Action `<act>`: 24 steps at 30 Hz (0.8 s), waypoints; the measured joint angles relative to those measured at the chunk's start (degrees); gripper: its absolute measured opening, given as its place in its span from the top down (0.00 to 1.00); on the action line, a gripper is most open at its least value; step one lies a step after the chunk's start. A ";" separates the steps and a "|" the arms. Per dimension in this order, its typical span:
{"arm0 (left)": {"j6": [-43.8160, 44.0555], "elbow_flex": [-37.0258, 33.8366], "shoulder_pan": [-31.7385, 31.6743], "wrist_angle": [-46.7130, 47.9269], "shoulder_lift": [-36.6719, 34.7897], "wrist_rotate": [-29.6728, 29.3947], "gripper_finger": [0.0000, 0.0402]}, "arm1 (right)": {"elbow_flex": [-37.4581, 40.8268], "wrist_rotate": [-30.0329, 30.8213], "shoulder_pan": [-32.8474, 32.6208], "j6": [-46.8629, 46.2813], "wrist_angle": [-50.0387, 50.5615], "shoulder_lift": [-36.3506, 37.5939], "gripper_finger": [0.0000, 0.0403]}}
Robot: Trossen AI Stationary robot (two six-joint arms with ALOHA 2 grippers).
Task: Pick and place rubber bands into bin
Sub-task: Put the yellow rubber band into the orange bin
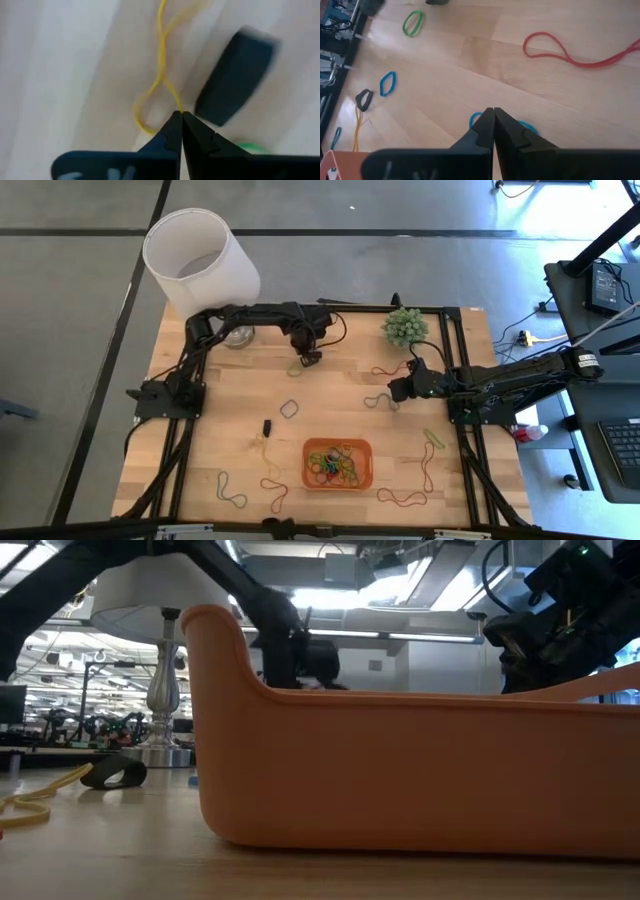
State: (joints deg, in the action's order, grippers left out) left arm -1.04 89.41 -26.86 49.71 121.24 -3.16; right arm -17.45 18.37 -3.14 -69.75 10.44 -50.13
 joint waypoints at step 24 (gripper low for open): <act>9.85 0.28 13.89 1.57 -21.21 -9.02 1.00 | 0.01 -3.63 -0.03 2.77 0.13 0.00 0.97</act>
State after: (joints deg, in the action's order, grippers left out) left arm 8.81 89.69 -12.97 51.28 100.03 -12.18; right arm -17.44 14.74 -3.16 -66.98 10.57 -50.13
